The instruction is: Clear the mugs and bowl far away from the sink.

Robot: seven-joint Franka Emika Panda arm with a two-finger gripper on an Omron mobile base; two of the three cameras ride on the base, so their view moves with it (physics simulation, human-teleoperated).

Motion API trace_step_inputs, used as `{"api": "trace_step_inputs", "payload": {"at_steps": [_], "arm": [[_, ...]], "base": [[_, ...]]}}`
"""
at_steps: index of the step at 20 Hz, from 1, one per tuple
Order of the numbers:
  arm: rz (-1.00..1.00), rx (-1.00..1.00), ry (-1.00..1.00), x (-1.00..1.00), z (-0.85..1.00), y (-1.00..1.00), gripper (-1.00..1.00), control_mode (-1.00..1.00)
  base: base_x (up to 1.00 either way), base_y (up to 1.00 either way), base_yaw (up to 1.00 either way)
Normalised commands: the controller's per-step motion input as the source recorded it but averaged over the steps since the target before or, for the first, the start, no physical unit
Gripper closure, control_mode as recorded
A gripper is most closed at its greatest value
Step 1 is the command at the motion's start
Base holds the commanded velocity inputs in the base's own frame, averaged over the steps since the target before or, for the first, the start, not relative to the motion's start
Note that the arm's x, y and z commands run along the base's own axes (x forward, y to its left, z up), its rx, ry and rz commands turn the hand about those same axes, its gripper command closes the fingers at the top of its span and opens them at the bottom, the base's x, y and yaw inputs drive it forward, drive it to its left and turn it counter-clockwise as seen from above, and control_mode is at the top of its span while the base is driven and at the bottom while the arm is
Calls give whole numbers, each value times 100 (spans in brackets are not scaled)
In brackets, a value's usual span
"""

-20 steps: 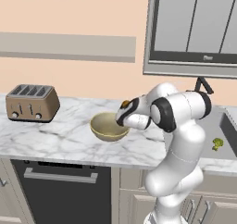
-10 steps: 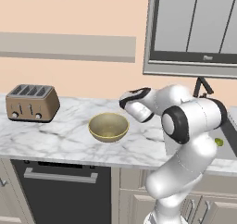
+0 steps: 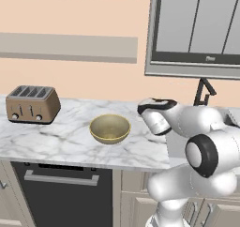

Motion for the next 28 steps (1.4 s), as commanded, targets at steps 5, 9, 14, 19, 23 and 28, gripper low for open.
{"api": "trace_step_inputs", "payload": {"at_steps": [5, 9, 14, 19, 23, 28], "arm": [[0, -17, 14, -23, 100, -53, 100, -100], [0, -8, 16, -3, 100, -60, 100, -100], [0, 0, 15, 0, 100, -47, 100, -100], [0, 10, 18, -6, 100, -30, 100, -100], [1, 12, 18, -13, 98, -3, 100, -100], [6, 1, -1, -72, 26, 6, 100, -100]], "base": [[0, 0, 0], [0, 0, 0], [0, 0, 0], [0, 0, 0], [0, 0, 0], [0, 0, 0]]}}
